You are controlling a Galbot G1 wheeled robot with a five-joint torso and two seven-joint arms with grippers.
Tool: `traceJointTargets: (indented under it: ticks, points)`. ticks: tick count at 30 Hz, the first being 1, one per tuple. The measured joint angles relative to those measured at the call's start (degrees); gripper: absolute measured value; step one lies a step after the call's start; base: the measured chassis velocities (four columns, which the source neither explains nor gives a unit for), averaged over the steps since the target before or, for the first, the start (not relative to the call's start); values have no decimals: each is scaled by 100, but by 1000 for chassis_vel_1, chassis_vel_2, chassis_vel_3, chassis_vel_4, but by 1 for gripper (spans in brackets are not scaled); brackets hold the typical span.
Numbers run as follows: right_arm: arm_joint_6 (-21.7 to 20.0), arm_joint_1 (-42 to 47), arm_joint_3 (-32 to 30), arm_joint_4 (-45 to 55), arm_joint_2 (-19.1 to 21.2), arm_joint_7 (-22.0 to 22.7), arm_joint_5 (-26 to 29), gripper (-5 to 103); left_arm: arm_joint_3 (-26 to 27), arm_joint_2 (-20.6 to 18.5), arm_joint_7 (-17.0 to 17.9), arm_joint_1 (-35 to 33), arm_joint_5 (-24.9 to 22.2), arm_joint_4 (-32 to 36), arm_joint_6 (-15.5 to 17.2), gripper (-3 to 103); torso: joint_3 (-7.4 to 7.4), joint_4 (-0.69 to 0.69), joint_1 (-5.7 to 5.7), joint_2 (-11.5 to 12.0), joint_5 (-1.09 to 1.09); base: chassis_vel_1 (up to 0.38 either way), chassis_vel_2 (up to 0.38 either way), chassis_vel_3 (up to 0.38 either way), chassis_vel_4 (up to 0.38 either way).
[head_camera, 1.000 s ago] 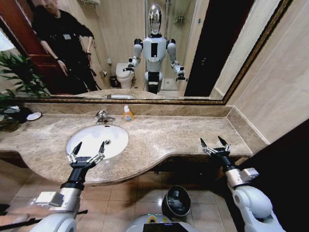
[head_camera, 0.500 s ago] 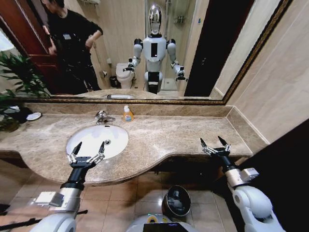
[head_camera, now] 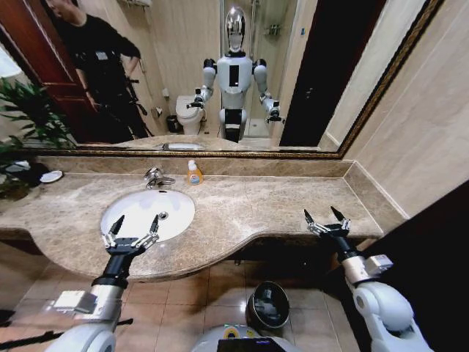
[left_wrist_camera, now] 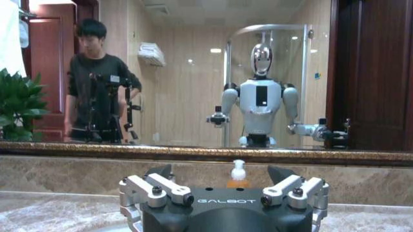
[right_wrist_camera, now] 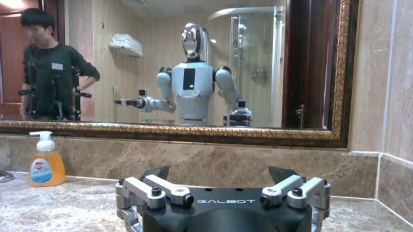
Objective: Pick up the trash from the sink and place it in the trash bin.
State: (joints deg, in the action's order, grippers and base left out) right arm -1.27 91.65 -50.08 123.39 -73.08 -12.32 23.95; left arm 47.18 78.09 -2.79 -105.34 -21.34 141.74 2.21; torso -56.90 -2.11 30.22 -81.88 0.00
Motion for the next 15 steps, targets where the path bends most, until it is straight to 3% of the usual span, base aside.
traceJointTargets:
  ticks: [15]
  points:
    - [0,0,0,0,0,0,0,100,0,0,0,0,0,0,0,100,0,0,0,0,0,0,0,0,0]
